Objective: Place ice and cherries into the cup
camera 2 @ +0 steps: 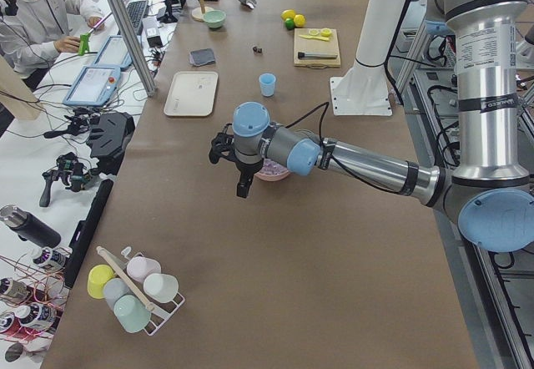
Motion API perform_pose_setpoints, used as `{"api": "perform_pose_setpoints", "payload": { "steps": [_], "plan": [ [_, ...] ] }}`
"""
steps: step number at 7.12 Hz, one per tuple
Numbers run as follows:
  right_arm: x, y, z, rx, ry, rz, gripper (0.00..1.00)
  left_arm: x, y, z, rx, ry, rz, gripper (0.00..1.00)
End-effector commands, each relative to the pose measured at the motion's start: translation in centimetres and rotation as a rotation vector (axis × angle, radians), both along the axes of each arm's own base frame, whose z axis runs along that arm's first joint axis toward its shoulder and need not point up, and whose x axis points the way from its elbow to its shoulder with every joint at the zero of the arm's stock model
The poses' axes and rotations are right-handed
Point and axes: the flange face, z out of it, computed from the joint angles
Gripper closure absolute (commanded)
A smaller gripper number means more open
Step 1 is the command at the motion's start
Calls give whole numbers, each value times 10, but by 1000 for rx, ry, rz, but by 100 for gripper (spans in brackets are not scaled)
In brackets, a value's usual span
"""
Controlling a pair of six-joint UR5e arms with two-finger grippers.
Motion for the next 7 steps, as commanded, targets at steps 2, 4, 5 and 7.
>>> {"api": "perform_pose_setpoints", "payload": {
  "steps": [2,4,5,7],
  "plan": [
    [0,6,2,-1,-2,-4,0,81,23,-30,44,14,49,3],
    [0,6,6,-14,-1,0,0,137,18,-61,25,5,11,3],
    [0,6,5,-17,-1,3,0,162,23,-69,75,-17,36,9],
    [-1,6,8,-28,-1,5,0,194,31,-84,130,-41,38,9]
  ]
}}
